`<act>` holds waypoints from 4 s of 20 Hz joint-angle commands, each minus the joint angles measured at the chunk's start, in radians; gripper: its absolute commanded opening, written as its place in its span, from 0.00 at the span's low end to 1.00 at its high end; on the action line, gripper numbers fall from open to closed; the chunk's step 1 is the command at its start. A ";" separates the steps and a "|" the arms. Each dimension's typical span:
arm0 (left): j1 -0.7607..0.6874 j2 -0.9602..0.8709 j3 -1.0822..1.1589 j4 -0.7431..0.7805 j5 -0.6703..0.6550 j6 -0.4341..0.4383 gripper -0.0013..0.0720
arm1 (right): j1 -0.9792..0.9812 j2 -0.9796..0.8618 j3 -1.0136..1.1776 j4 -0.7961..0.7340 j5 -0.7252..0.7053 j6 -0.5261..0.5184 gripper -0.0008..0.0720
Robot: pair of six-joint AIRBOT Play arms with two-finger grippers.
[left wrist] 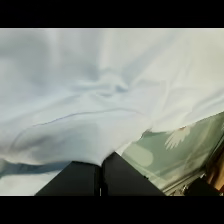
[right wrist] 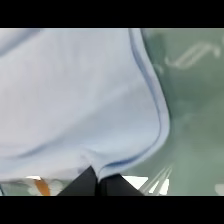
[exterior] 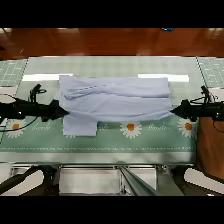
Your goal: Fold the shirts.
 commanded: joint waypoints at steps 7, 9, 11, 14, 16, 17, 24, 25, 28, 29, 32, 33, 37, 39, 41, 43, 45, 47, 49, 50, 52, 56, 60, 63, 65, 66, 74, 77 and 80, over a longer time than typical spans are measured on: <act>-0.050 -0.313 0.469 0.000 0.034 -0.048 0.05 | 0.064 -0.137 0.275 0.064 0.000 0.010 0.05; -0.072 -0.414 0.586 0.000 0.034 -0.082 0.05 | 0.105 -0.196 0.343 0.065 -0.047 0.017 0.05; -0.087 -0.511 0.699 0.001 0.024 -0.121 0.05 | 0.120 -0.262 0.418 0.065 -0.086 0.049 0.05; -0.093 -0.631 0.852 0.000 -0.025 -0.153 0.05 | 0.120 -0.357 0.523 0.068 -0.078 0.065 0.05; -0.095 -0.686 0.923 0.000 -0.042 -0.154 0.05 | 0.120 -0.404 0.564 0.084 -0.077 0.064 0.05; -0.095 -0.707 0.949 0.001 -0.041 -0.161 0.05 | 0.120 -0.424 0.579 0.091 -0.084 0.062 0.05; -0.099 -0.764 0.990 0.003 -0.060 -0.166 0.55 | 0.185 -0.514 0.639 0.108 -0.158 0.049 0.42; -0.094 -0.760 0.993 0.014 -0.081 -0.168 0.71 | 0.190 -0.512 0.640 0.106 -0.169 0.049 0.58; -0.040 -0.721 1.048 0.152 -0.203 -0.267 0.71 | 0.126 -0.478 0.694 0.063 -0.047 0.105 0.58; -0.011 -0.673 1.053 0.211 -0.209 -0.282 0.71 | 0.075 -0.455 0.724 0.044 0.043 0.114 0.58; 0.045 -0.469 1.036 0.362 -0.111 -0.281 0.71 | -0.095 -0.332 0.716 0.003 0.163 0.102 0.58; 0.040 -0.380 0.987 0.366 -0.086 -0.266 0.71 | -0.148 -0.276 0.667 -0.018 0.134 0.101 0.58; -0.158 -0.006 0.516 0.327 0.135 -0.111 0.71 | -0.229 -0.168 0.351 0.000 -0.047 0.082 0.59; -0.245 0.082 0.331 0.327 0.263 -0.116 0.71 | -0.187 -0.208 0.282 0.047 -0.056 0.020 0.59; -0.294 0.080 0.252 0.319 0.282 -0.140 0.71 | -0.127 -0.273 0.281 0.078 -0.068 0.010 0.59; -0.319 0.049 0.233 0.293 0.281 -0.152 0.71 | -0.075 -0.339 0.292 0.155 -0.091 -0.011 0.59; -0.324 0.023 0.234 0.251 0.284 -0.151 0.71 | -0.021 -0.408 0.337 0.192 -0.090 -0.009 0.59; -0.324 0.007 0.234 0.241 0.280 -0.152 0.71 | 0.035 -0.465 0.402 0.203 -0.089 0.018 0.59; -0.324 0.005 0.234 0.241 0.278 -0.152 0.71 | 0.082 -0.514 0.471 0.202 -0.088 0.053 0.59; -0.324 0.005 0.234 0.241 0.278 -0.152 0.71 | 0.104 -0.539 0.505 0.201 -0.087 0.069 0.59; -0.324 0.005 0.234 0.241 0.279 -0.152 0.71 | 0.145 -0.580 0.564 0.202 -0.087 0.094 0.59; -0.324 0.003 0.234 0.239 0.283 -0.151 0.71 | 0.200 -0.607 0.659 0.185 -0.068 0.111 0.51; -0.324 0.003 0.234 0.239 0.283 -0.151 0.71 | 0.196 -0.553 0.720 0.055 0.016 0.123 0.04; -0.324 0.003 0.234 0.204 0.282 -0.151 0.70 | 0.196 -0.512 0.720 0.020 0.059 0.124 0.04; -0.324 0.004 0.235 0.174 0.281 -0.151 0.67 | 0.192 -0.451 0.720 -0.038 0.103 0.126 0.04; -0.326 0.003 0.235 0.151 0.281 -0.147 0.46 | 0.186 -0.410 0.720 -0.071 0.130 0.129 0.04; -0.635 -0.252 0.527 0.067 0.346 -0.045 0.04 | 0.161 0.091 0.513 -0.204 0.184 0.134 0.04; -0.759 -0.476 0.794 0.068 0.267 -0.097 0.04 | 0.161 0.296 0.391 -0.191 0.183 0.148 0.04; -0.874 -0.698 1.049 0.067 0.108 -0.176 0.04 | 0.161 0.462 0.316 -0.192 0.192 0.179 0.04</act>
